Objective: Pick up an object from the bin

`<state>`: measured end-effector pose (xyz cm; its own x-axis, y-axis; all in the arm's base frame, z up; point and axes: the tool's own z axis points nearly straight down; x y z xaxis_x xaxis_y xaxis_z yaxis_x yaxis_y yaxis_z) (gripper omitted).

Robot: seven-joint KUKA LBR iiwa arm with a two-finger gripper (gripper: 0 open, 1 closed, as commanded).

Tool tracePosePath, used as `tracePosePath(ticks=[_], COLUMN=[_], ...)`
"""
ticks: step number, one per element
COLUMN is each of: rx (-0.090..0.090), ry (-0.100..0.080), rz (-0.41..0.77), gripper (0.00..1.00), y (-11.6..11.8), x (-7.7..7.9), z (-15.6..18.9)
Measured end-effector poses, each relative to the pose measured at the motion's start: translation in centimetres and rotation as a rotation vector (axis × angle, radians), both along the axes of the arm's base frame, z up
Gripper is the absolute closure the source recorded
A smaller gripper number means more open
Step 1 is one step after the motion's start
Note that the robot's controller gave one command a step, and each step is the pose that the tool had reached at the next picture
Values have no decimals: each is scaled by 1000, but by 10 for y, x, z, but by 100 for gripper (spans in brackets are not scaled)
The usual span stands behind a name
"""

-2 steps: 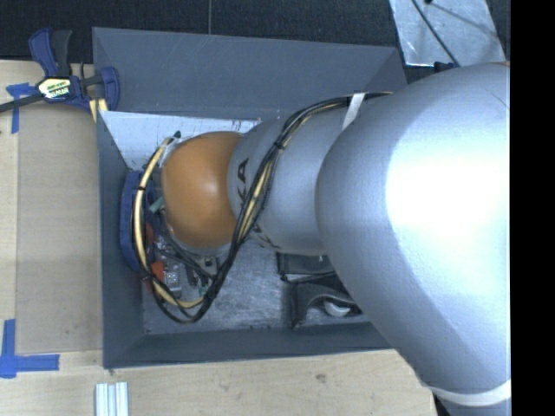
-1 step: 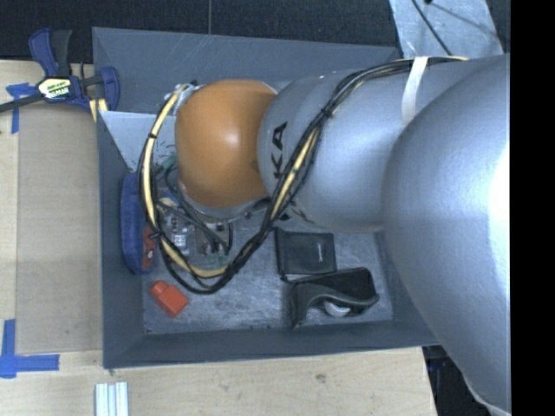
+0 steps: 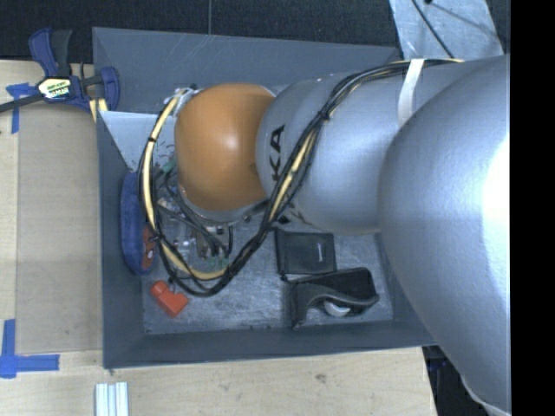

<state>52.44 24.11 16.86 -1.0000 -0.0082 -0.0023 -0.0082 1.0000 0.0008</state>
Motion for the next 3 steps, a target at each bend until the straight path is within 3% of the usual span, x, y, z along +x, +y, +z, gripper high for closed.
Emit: tracePosePath(ticks=[1,2,3], rx=[-3,0,0], ry=[6,1,0], rz=[-194,7,47], gripper=[0,0,0], y=[-17,3,-3], x=[-11,21,-14], z=[-80,-95,-44])
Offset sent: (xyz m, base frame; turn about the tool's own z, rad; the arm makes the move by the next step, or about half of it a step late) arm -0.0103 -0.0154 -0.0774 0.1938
